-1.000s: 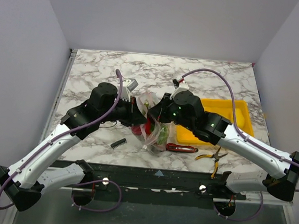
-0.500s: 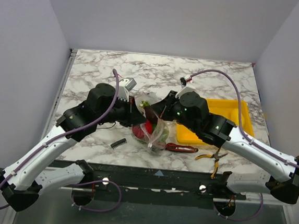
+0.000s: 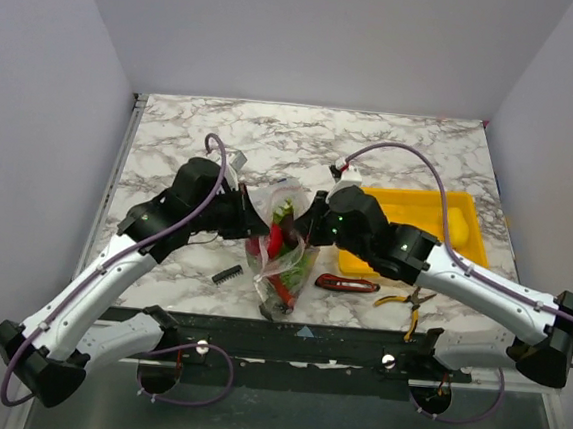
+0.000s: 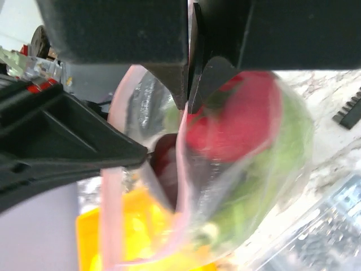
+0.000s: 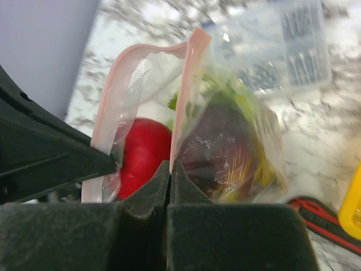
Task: Place the food in the zip-top bag and seal the zipper
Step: Adjust the zipper food storage bag at the center of the board.
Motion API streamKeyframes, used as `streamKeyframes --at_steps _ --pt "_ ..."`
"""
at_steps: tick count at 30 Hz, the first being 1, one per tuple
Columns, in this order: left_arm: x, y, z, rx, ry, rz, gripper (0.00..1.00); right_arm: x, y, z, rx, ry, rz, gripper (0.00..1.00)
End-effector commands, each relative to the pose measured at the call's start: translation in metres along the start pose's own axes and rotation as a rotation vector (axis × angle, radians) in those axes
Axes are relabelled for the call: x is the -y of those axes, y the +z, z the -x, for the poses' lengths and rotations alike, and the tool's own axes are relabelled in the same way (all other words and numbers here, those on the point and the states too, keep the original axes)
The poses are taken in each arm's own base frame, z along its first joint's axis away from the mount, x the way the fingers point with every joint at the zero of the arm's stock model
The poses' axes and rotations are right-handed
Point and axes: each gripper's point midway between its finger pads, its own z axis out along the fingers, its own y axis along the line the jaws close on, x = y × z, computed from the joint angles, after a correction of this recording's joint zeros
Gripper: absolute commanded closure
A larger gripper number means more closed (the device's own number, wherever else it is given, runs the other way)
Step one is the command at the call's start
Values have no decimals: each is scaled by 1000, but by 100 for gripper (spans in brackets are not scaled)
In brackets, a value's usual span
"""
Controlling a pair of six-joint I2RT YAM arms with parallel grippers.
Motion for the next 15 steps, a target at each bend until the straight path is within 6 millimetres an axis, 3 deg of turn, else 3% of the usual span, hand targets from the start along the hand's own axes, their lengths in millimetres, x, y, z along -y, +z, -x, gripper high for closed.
streamKeyframes --at_steps 1,3,5,9,12,14,15 --pt "92 -95 35 180 140 -260 100 -76 -67 71 147 -25 299 100" --pt "103 -105 34 178 129 -306 100 -89 -77 74 138 -15 359 100" --pt "93 -92 25 142 92 -295 100 -88 -75 69 127 1 368 100" --pt "37 -29 -8 20 -16 -193 100 -48 -40 31 81 22 227 100" --pt "15 -4 -20 -19 -47 -156 100 -21 -14 -4 21 -5 151 100" --pt "27 -11 -9 3 -26 -183 100 -15 -11 -4 14 -45 109 100" --pt "41 -20 0 24 -4 -209 100 -23 -16 7 26 -58 125 100"
